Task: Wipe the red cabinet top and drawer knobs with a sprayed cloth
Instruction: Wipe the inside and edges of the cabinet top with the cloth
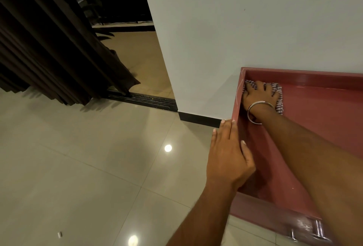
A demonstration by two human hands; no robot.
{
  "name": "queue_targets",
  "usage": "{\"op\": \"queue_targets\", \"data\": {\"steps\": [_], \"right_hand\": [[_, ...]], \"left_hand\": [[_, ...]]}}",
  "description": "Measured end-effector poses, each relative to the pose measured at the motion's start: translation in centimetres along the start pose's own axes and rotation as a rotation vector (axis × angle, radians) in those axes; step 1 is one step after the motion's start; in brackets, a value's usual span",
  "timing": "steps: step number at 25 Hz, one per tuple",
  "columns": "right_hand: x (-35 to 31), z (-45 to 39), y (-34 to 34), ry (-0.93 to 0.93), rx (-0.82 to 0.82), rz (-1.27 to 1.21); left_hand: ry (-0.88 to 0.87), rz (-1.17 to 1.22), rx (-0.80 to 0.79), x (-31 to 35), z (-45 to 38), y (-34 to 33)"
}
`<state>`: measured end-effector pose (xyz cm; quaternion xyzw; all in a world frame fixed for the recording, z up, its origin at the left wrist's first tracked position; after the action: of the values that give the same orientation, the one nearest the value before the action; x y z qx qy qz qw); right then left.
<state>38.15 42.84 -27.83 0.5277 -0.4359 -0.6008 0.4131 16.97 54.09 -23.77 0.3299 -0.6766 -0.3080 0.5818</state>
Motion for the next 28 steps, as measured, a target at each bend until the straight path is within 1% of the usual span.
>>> {"op": "queue_targets", "data": {"steps": [2, 5, 7, 10, 12, 15, 23, 26, 28], "right_hand": [[-0.5, -0.6, 0.1, 0.032, -0.022, 0.030], [1.8, -1.1, 1.1, 0.019, 0.015, 0.072], [2.6, -1.4, 1.3, 0.003, 0.003, 0.052], [1.5, -1.8, 0.7, -0.010, -0.038, 0.041], [0.5, -1.8, 0.3, 0.018, -0.065, 0.029], [0.3, -1.7, 0.4, 0.027, -0.046, 0.042], [2.1, -1.3, 0.8, -0.049, 0.031, 0.029], [2.1, 0.1, 0.6, -0.013, 0.007, 0.010], [1.4, 1.7, 0.5, 0.037, 0.023, 0.027]], "left_hand": [[-0.004, 0.007, -0.005, -0.3, -0.2, 0.0], [0.010, 0.009, -0.027, -0.2, -0.2, -0.2], [0.009, 0.013, -0.021, -0.3, -0.1, -0.1], [0.008, 0.010, -0.015, -0.4, -0.3, -0.3], [0.009, -0.001, -0.015, -0.4, -0.3, -0.3], [0.010, 0.004, -0.025, -0.5, -0.2, -0.2], [0.016, 0.014, -0.028, -0.6, -0.2, -0.3], [0.002, 0.021, 0.004, -0.6, -0.3, -0.2], [-0.001, 0.025, 0.014, -0.4, -0.3, 0.0]]}}
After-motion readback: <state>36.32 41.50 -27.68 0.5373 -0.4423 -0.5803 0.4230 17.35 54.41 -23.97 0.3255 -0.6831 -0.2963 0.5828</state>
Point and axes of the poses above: each hand's wrist, its own z-axis away from the middle knuckle, its own y-axis out of the back of the hand, x = y × z, the point moved 10 cm from there along -z, towards the middle knuckle, and after that the axes turned 5 degrees about -x, right-handed, at the moved point
